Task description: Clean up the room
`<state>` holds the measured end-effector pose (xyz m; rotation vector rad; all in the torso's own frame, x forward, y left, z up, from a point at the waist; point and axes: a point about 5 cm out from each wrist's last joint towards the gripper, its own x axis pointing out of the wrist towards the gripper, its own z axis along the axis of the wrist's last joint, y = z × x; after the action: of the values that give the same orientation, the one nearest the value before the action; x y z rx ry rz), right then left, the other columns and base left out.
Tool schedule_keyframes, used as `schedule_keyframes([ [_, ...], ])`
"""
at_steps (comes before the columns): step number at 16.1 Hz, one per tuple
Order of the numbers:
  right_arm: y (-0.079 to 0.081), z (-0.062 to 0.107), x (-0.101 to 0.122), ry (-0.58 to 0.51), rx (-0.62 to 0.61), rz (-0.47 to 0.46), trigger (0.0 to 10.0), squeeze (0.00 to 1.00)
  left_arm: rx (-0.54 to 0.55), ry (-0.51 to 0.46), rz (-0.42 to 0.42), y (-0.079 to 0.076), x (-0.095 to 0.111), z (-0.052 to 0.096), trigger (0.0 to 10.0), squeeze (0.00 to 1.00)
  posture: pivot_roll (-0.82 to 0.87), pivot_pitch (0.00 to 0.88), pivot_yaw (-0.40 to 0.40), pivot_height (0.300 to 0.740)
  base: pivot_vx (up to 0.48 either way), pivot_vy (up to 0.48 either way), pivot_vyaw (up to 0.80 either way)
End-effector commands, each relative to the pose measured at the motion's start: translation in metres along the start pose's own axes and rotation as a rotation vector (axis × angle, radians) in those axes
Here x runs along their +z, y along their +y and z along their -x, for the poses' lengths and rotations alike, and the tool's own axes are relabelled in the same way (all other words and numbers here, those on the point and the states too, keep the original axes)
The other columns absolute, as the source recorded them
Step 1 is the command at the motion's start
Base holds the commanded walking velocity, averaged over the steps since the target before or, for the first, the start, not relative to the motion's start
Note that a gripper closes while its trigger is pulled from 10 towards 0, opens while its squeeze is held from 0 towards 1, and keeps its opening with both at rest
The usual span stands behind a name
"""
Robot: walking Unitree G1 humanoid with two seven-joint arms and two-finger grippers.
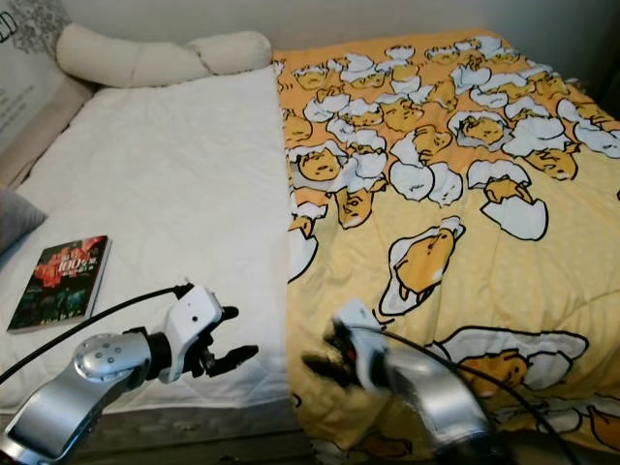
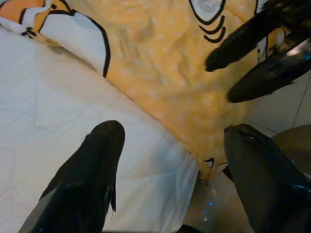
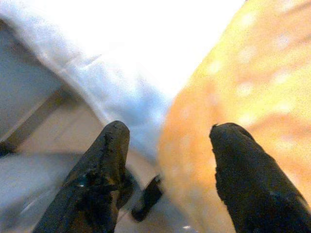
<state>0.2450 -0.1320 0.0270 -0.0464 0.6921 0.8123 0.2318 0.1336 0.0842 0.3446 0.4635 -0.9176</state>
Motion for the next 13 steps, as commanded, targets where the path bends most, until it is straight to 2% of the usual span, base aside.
schedule_keyframes([
  [1, -0.007, -0.006, 0.003, 0.005, -0.105, -0.002, 10.0, 1.0, 0.023, 0.008, -0.01, 0.005, 0.001, 0.002, 10.0, 0.0, -0.03, 0.0, 0.121, 0.74, 0.0, 0.0, 0.0],
  [3, -0.011, -0.032, 0.013, 0.03, -0.253, 0.034, 10.0, 1.0, 0.021, 0.011, -0.01, 0.004, 0.0, 0.002, 10.0, 0.0, -0.02, 0.0, 0.128, 0.74, 0.0, 0.0, 0.0],
  [4, -0.012, -0.037, 0.015, 0.038, -0.281, 0.042, 10.0, 1.0, 0.019, 0.012, -0.009, 0.003, 0.0, 0.003, 10.0, 0.0, -0.02, 0.006, 0.13, 0.74, 0.0, 0.0, 0.0],
  [5, -0.013, -0.045, 0.019, 0.065, -0.331, 0.063, 10.0, 0.43, 0.013, 0.016, -0.007, 0.001, -0.001, 0.004, 10.0, 0.0, -0.01, 0.025, 0.132, 0.74, 0.0, 0.0, 0.0],
  [6, -0.015, -0.052, 0.021, 0.112, -0.383, 0.106, 10.0, 0.0, 0.006, 0.02, -0.004, -0.001, -0.001, 0.005, 10.0, 0.0, -0.01, 0.042, 0.132, 0.74, 0.0, 0.0, 0.0],
  [10, 0.0, -0.077, 0.032, 0.156, -0.376, 0.105, 10.0, 0.0, -0.025, 0.029, 0.015, -0.013, -0.005, 0.01, 10.0, 0.0, 0.01, 0.1, 0.128, 0.74, 0.0, 0.0, 0.0],
  [11, 0.002, -0.079, 0.033, 0.156, -0.375, 0.102, 8.4, 0.0, -0.027, 0.03, 0.016, -0.015, -0.005, 0.011, 10.0, 0.0, 0.01, 0.109, 0.126, 0.74, 0.0, 0.0, 0.0],
  [12, 0.007, -0.084, 0.038, 0.138, -0.344, 0.089, 0.0, 0.0, -0.029, 0.03, 0.021, -0.017, -0.004, 0.012, 10.0, 0.0, 0.02, 0.123, 0.12, 0.74, 0.0, 0.0, 0.0],
  [13, 0.012, -0.087, 0.041, 0.128, -0.308, 0.085, 0.0, 0.0, -0.029, 0.031, 0.026, -0.018, -0.004, 0.014, 10.0, 0.0, 0.03, 0.128, 0.114, 0.74, 0.0, 0.0, 0.0],
])
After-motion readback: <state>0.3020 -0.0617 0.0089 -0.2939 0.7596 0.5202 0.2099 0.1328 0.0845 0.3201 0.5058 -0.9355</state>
